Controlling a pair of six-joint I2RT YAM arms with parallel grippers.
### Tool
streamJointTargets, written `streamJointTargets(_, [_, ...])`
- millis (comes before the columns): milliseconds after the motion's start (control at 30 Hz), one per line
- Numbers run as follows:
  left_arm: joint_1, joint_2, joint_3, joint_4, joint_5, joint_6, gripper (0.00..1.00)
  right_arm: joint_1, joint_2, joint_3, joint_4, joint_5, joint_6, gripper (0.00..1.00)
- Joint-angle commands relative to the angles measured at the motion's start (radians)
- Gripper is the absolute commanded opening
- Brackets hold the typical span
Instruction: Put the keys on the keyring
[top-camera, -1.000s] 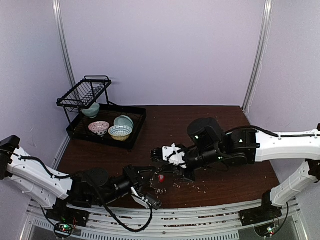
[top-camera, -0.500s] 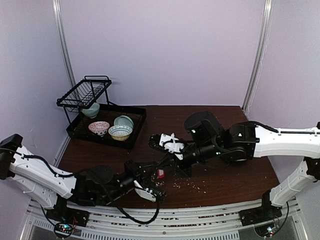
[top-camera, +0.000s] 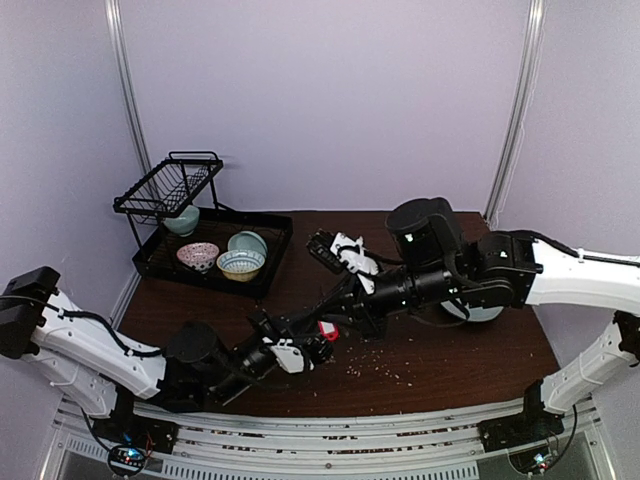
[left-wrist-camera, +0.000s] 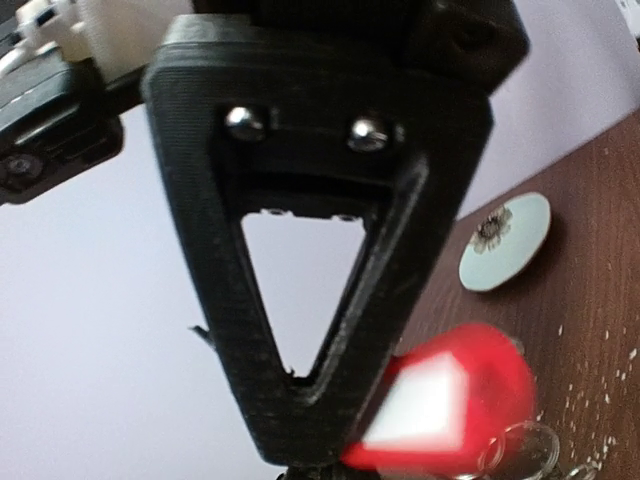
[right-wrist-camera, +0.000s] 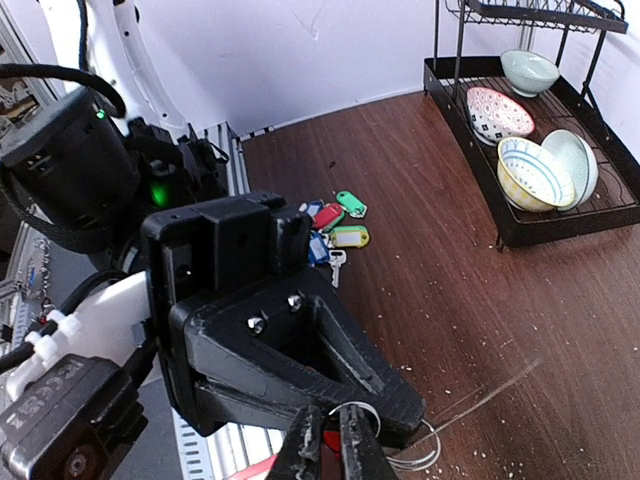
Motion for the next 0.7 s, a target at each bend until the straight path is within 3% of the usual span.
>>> streamJointTargets(0, [-0.008, 0.050, -0.005, 0.365, 0.121, -0.103, 0.00, 0.012, -0.022, 0.036, 0.064, -0.077, 0.041, 0.10])
streamJointTargets(433, [0.003, 0.141, 0.002, 0.545, 0.139, -0.148, 0.00, 0.013, -0.067, 0.105, 0.088, -0.142, 0.063, 0.18])
streamJointTargets(667, [0.023, 0.100, -0.020, 0.534, 0.214, -0.259, 0.00, -0.005, -0.087, 0.197, -0.051, -0.076, -0.045, 0.22])
